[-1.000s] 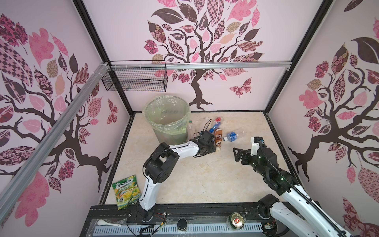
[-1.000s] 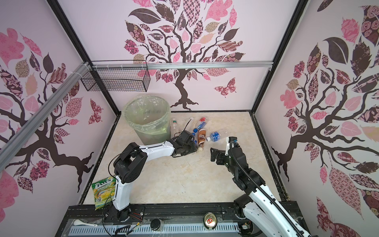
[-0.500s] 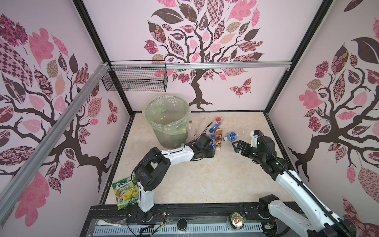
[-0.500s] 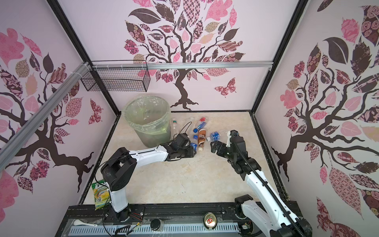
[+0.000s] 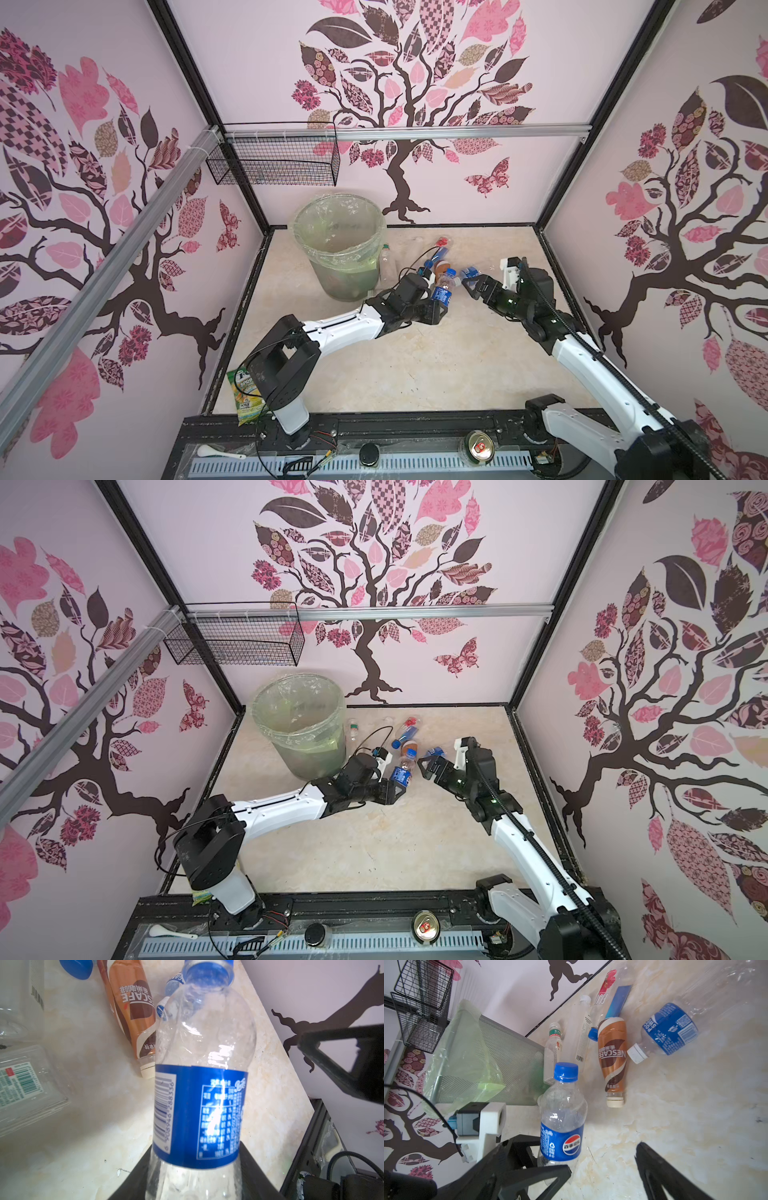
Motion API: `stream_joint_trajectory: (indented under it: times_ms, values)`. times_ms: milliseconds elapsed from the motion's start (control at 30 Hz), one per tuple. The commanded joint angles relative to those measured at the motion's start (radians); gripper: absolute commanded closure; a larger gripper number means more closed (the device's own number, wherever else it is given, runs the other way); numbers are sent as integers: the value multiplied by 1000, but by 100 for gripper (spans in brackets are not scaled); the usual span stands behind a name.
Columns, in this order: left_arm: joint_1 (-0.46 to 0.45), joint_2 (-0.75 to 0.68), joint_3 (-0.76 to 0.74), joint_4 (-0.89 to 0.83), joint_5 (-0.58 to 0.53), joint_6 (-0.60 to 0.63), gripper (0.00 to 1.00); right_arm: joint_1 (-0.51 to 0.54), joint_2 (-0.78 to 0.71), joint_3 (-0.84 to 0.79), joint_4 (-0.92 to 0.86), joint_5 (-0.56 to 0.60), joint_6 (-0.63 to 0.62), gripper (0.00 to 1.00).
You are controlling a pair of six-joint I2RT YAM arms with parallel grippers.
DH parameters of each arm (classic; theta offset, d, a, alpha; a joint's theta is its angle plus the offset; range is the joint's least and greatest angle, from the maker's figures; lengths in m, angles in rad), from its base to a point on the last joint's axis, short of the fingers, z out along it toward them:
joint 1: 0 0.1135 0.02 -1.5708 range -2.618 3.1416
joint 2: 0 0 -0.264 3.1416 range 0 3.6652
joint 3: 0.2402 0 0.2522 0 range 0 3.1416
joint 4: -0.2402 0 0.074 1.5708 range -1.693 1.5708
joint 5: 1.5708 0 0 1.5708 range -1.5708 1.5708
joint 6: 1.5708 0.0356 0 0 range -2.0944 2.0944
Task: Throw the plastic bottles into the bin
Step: 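Lift the Pepsi bottle toward the right gripper while right gripper approaches, then close right gripper on the blue cap of the Pepsi bottle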
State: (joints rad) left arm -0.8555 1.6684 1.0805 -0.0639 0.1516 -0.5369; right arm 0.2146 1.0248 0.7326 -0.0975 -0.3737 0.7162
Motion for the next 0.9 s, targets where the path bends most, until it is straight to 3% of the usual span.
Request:
stream_joint_trajectory:
  times_ms: [0,300,667,867]
  values:
    - [1,-55,-44,47,19,49,54,-3,39,65,82,-30,46,2]
    - [0,-111,-72,47,18,57,54,11,168,108,229,-97,156,17]
    - [-1,-130,-82,59,31,33,53,65,270,163,235,-54,124,27]
    - [-1,-137,-87,59,27,31,53,106,332,189,236,-38,110,39]
